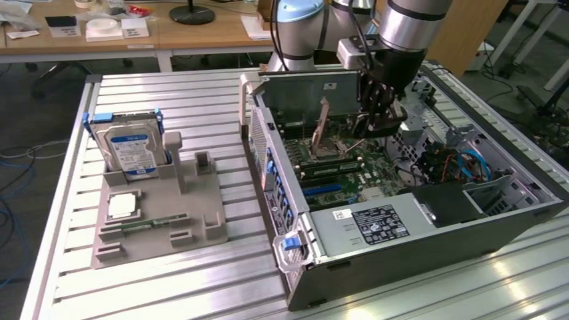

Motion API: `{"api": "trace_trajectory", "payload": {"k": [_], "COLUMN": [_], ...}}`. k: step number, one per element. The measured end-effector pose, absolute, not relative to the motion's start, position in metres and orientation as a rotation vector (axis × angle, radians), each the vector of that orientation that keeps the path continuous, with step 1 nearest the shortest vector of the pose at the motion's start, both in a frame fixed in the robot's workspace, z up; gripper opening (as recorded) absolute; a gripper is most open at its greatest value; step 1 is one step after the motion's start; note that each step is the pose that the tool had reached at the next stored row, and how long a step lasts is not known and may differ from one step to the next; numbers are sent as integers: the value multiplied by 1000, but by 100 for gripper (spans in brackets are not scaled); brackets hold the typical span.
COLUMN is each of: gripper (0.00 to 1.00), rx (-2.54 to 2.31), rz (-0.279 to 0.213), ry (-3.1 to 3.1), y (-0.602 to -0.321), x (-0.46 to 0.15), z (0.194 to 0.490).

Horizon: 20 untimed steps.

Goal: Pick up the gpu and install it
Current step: 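Insert the gpu into the slot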

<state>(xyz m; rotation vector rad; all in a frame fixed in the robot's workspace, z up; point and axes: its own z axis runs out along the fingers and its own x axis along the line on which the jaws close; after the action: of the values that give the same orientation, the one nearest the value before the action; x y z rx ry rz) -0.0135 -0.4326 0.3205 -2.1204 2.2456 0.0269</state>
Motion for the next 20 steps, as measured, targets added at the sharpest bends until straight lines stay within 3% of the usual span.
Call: {"api": "trace_trajectory", "payload": {"k": [6, 20], "gripper": [28, 28], "rx": [-2129, -2157], "rz": [30, 31], "ry": [2235, 2208], "y": [-452, -453], "x": [-39, -51], "z": [308, 295]}}
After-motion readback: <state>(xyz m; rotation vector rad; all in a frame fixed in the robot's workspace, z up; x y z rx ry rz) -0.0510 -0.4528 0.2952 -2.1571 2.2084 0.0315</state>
